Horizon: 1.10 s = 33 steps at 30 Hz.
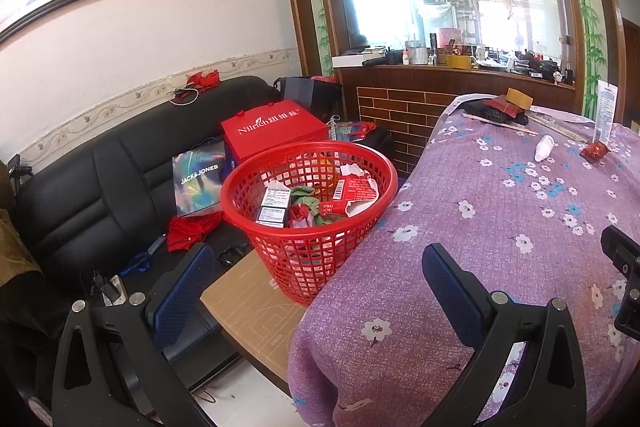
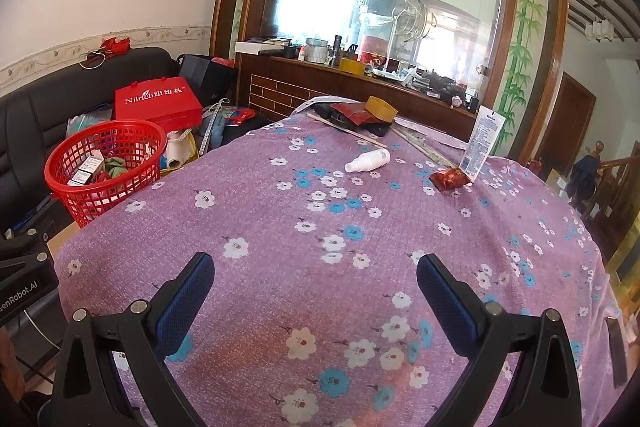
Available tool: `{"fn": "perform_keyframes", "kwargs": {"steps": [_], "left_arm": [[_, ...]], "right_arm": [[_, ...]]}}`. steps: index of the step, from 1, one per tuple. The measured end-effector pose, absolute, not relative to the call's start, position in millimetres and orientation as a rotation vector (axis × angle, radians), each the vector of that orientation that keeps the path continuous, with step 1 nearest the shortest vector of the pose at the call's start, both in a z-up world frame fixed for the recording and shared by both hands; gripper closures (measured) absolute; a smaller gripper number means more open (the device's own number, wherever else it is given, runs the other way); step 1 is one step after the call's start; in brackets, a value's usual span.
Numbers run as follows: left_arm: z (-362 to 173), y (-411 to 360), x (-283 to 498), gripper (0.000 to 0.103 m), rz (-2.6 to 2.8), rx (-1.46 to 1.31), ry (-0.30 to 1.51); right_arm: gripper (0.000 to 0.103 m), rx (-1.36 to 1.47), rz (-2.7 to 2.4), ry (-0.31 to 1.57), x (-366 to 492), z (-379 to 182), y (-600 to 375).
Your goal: Collect trash
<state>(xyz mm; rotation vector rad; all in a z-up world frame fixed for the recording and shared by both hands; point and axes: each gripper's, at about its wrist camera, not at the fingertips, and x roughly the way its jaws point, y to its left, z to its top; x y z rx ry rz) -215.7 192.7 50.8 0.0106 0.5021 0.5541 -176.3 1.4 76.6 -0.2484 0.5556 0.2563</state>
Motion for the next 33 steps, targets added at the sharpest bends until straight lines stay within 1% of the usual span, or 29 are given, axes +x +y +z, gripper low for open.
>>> {"fn": "perform_keyframes", "kwargs": {"steps": [22, 29, 33], "left_arm": [[54.2, 192.4, -213.5, 0.0, 0.55, 0.02, 0.494], [67.9, 167.3, -194.7, 0.0, 0.476, 0.031, 0.48], [74.9, 129.4, -164.3, 0.0, 0.351, 0.069, 0.52]], "right_arm": [[0.0, -0.237, 0.252, 0.548, -175.7, 76.4, -2.1], [0.0, -0.148, 0.183, 0.578, -157.1, 80.2, -39.5], [0.0, -0.109, 0.117, 0.585, -143.4, 85.3, -74.3]]}}
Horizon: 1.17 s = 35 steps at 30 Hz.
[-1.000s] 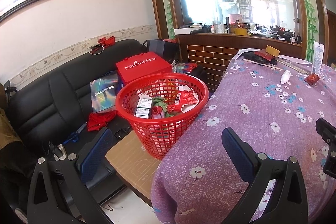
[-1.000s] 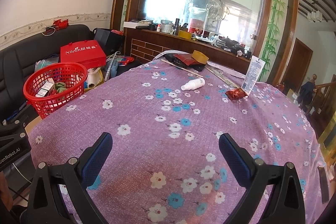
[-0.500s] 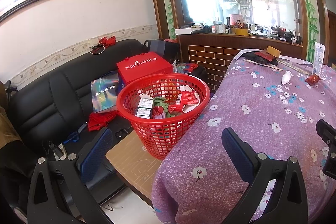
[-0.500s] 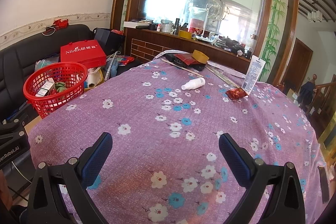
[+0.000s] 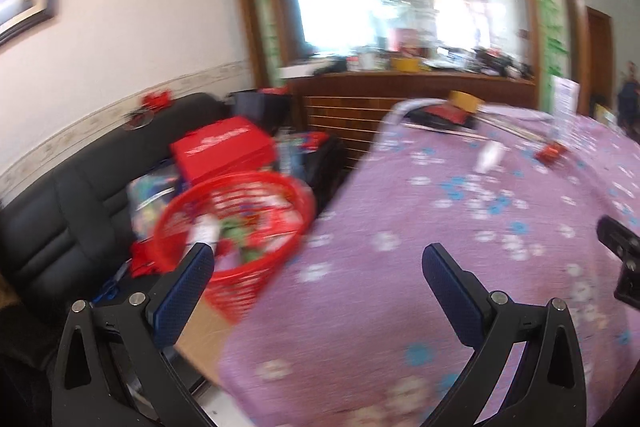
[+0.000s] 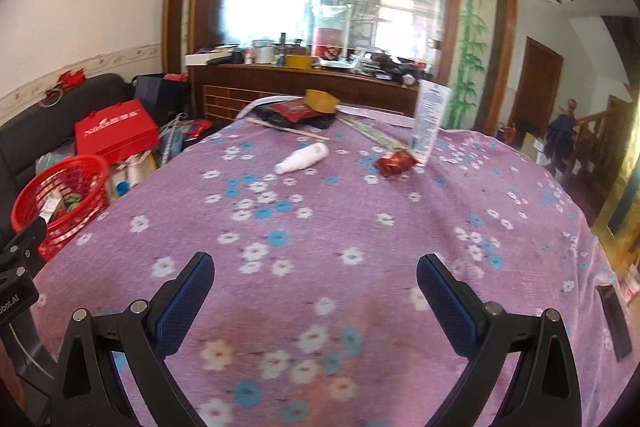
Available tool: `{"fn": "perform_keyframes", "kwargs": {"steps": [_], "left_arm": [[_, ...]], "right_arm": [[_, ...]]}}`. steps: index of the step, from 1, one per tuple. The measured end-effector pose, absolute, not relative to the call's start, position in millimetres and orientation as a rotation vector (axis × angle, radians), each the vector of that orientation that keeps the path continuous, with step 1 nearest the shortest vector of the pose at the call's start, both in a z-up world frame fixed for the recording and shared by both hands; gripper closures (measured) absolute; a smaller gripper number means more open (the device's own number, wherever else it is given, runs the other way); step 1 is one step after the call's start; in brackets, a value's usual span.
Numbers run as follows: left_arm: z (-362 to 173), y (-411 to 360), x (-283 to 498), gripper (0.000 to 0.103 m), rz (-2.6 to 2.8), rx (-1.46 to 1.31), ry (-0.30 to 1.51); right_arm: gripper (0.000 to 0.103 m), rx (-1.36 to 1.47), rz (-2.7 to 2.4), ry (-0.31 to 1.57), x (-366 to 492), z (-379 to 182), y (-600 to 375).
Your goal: Collect trash
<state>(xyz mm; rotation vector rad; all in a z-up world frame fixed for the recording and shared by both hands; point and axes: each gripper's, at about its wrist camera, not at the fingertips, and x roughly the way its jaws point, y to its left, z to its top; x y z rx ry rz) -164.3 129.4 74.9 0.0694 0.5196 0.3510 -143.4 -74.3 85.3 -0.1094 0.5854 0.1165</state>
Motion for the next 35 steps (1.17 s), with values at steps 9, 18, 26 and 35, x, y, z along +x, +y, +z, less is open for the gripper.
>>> {"fn": "perform_keyframes", "kwargs": {"steps": [9, 18, 26, 35], "left_arm": [[47.3, 23.1, -66.8, 0.0, 0.02, 0.045, 0.817], [4.5, -14.3, -20.6, 0.0, -0.024, 0.08, 0.996], [0.2, -12.7, -10.2, 0.0, -0.088, 0.044, 1.031], [0.2, -9.9, -3.0, 0.0, -0.081, 0.043, 0.993]], "right_arm": [[0.0, 0.037, -0.124, 0.801, -89.4, 59.0, -200.1], [0.001, 0.148, -0.137, 0.949, -67.4, 20.9, -247.5], [0.0, 0.119, -0.172, 1.019, -56.1, 8.5, -244.9], [0.0, 0.108, -0.192, 1.027, -48.1, 7.7, -241.0]]}}
